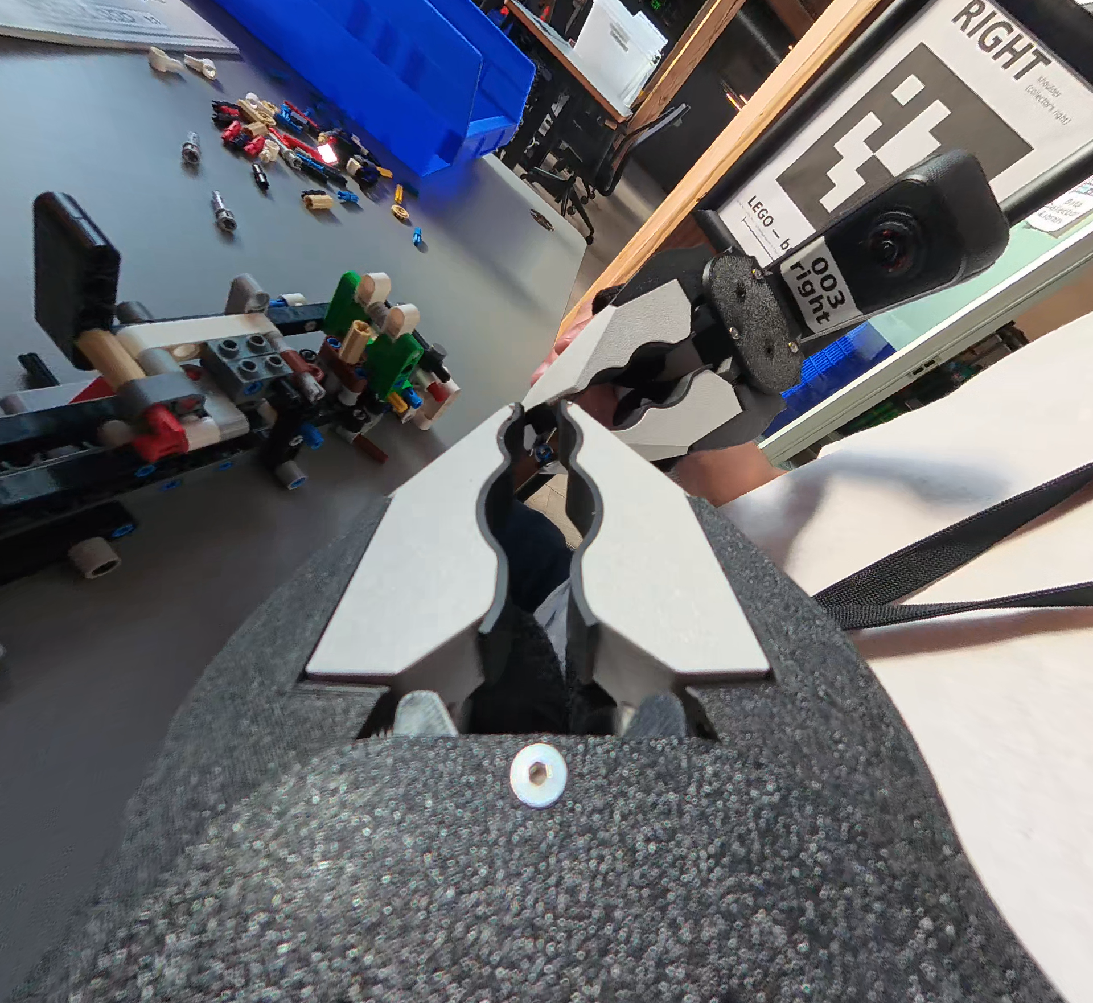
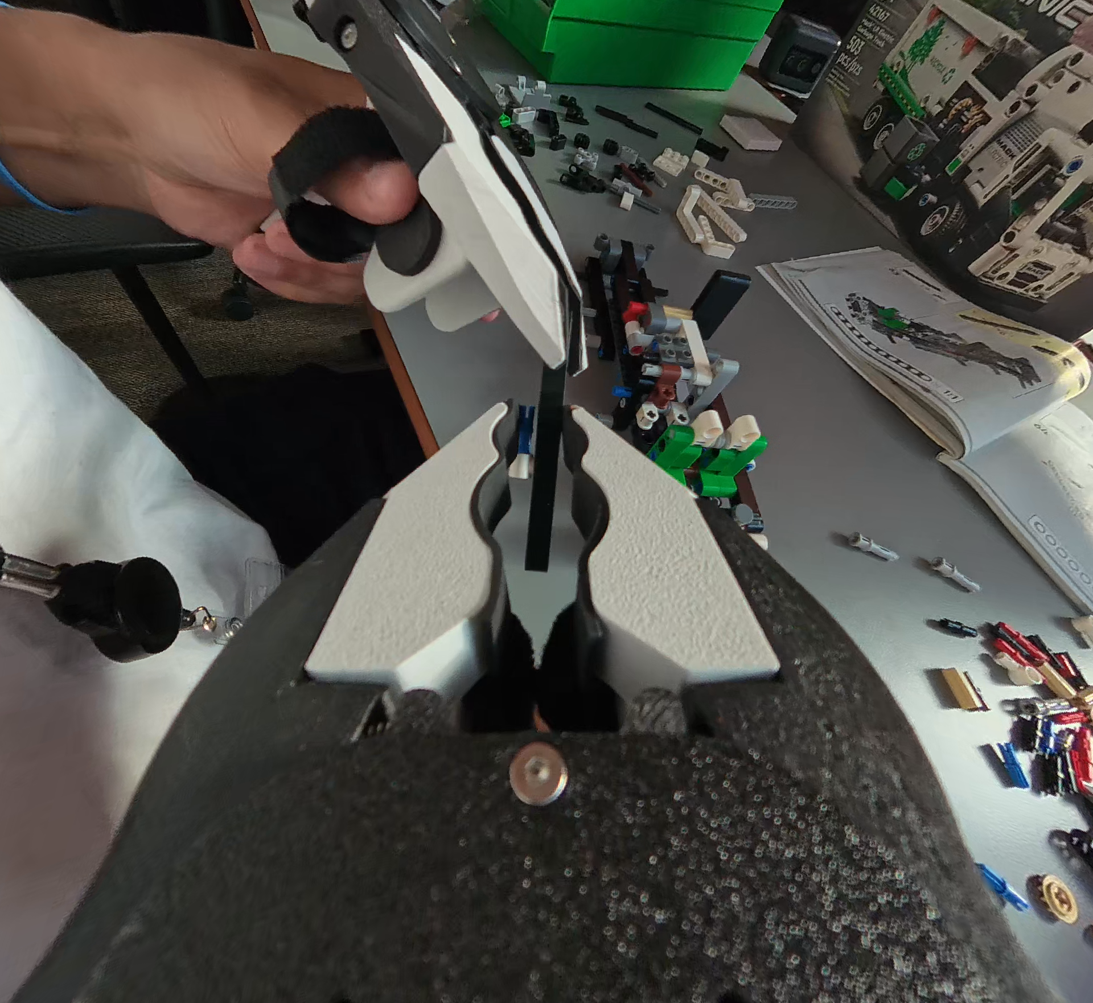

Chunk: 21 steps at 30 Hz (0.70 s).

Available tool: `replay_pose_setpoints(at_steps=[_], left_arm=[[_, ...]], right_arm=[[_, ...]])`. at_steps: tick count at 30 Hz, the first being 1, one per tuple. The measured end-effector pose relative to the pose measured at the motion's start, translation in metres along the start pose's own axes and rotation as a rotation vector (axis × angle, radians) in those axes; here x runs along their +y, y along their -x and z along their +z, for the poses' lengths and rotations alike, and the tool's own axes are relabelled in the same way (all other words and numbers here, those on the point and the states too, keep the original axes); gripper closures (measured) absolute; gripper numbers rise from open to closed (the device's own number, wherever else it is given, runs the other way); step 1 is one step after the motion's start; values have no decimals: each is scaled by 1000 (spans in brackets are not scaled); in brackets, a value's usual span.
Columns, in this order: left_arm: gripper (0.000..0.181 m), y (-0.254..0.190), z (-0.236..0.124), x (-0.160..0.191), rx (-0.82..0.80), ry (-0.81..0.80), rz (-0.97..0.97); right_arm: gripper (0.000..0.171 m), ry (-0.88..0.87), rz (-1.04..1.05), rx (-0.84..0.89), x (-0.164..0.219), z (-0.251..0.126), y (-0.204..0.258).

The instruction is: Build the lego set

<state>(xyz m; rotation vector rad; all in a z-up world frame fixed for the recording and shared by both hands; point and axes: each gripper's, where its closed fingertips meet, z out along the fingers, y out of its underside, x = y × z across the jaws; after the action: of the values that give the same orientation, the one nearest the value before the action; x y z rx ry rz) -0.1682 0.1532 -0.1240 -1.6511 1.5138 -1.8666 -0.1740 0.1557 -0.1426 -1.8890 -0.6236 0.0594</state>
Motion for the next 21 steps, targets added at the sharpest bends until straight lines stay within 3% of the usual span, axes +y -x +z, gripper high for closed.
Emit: replay_pose_setpoints(at_steps=[10,21], left_arm=[[174,8,-1,-1,-25,23,-47],[174,39,-16,-11,-27,-74,-288]], right_arm=[[153,-33,46,10,0,3,0],[148,-40,98,99,13,-8,-25]])
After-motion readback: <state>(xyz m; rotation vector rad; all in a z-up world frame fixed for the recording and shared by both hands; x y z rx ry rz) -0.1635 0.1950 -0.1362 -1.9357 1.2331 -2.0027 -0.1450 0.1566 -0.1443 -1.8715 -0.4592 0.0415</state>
